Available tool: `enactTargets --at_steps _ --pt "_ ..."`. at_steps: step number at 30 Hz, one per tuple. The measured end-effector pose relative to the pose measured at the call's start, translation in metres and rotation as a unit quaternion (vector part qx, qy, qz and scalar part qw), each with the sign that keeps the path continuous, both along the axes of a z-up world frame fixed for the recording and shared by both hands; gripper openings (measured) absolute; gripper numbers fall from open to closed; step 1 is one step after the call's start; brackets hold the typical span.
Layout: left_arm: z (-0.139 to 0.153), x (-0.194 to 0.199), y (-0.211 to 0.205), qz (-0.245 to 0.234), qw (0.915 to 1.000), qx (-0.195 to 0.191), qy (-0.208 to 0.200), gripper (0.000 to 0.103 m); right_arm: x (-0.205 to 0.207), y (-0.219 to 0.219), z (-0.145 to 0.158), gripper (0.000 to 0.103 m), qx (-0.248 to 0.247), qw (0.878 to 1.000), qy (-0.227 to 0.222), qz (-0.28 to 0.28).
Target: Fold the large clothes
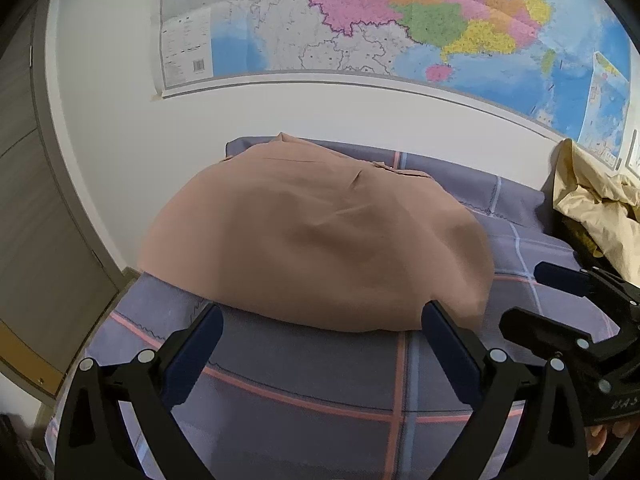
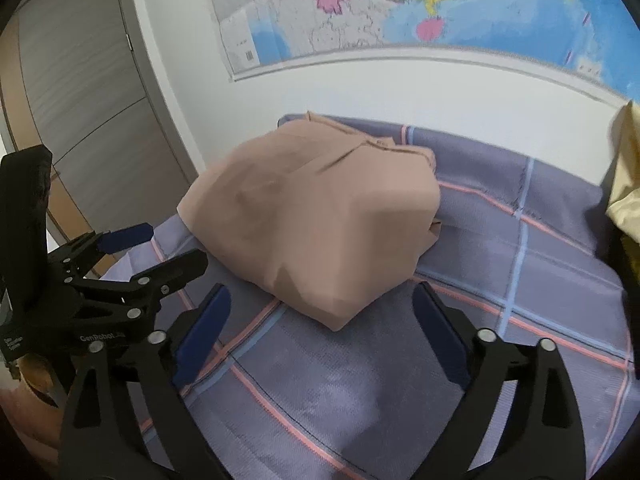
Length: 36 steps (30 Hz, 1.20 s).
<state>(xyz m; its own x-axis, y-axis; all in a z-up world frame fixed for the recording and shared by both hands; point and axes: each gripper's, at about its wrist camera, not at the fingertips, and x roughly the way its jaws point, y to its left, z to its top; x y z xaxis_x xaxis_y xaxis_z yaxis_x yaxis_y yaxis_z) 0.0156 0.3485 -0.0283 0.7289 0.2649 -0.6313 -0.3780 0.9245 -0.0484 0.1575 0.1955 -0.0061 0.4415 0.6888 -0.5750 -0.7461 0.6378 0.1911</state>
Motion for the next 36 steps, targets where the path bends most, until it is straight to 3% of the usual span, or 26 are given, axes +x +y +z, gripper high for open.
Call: enactTargets --at_steps 8,36 --pt "0.009 -0.019 -0.006 0.018 0.9997 0.004 -0.018 0.096 -0.021 -0.009 0.004 0.097 0.012 1.0 -0.022 -0.001" --pt "0.01 -0.053 -0.025 0.044 0.9986 0.018 -0.025 0.096 -0.062 -0.034 0.001 0.097 0.029 0.999 -0.019 0.002"
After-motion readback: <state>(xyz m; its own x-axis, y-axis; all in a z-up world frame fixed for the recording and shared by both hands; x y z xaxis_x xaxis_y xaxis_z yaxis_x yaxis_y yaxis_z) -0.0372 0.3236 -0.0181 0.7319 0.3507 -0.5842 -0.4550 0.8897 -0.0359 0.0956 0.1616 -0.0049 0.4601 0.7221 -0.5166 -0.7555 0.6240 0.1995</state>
